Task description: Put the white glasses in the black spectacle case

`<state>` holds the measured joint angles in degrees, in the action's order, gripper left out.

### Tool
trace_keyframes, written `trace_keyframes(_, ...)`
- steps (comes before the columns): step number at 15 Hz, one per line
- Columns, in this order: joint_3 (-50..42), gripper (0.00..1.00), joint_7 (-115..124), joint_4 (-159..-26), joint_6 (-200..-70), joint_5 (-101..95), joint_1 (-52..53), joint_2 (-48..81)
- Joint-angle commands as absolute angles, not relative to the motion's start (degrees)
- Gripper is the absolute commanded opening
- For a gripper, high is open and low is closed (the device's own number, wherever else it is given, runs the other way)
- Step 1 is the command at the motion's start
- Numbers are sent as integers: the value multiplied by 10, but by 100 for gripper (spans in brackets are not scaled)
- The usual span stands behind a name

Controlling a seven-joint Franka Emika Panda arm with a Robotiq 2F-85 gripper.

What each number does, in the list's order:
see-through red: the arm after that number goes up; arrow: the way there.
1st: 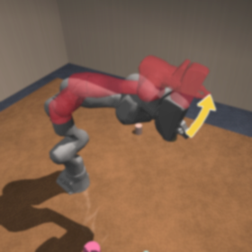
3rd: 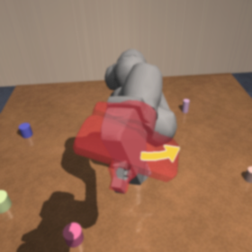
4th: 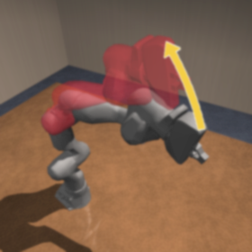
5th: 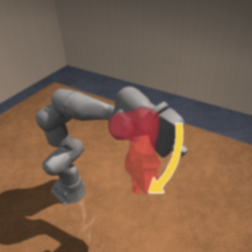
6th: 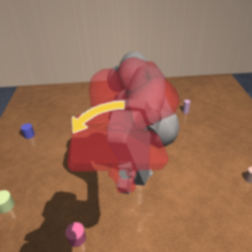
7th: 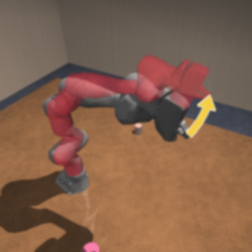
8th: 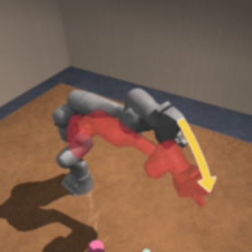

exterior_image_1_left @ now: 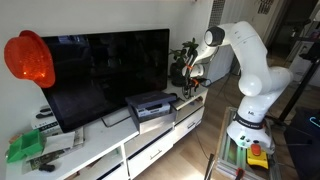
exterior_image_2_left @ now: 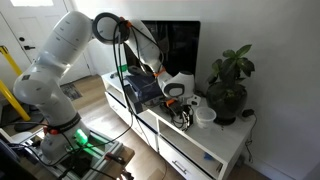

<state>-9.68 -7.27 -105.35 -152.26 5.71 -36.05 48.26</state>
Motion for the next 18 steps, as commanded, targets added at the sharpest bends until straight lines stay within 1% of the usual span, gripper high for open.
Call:
trace_keyframes(1,-70,100,-109,-1019,-1514,73,-392,512)
trace_keyframes(5,-59,100,-110,-1005,-1518,73,-404,528)
trace_keyframes(6,-58,96,-107,-1002,-1517,74,-405,531)
trace_keyframes(7,-56,80,-99,-999,-1519,80,-406,534)
trace_keyframes(8,-58,72,-92,-996,-1525,81,-404,540)
trace_keyframes(9,-60,75,-88,-994,-1530,84,-402,544)
trace_keyframes(11,-61,72,-77,-992,-1535,89,-398,550)
trace_keyframes(12,-61,72,-73,-991,-1536,92,-398,552)
trace_keyframes(13,-60,64,-71,-991,-1537,94,-398,553)
trace_keyframes(16,-57,45,-64,-989,-1532,100,-398,552)
trace_keyframes(17,-57,48,-60,-989,-1528,102,-397,549)
trace_keyframes(18,-56,48,-59,-990,-1529,104,-396,546)
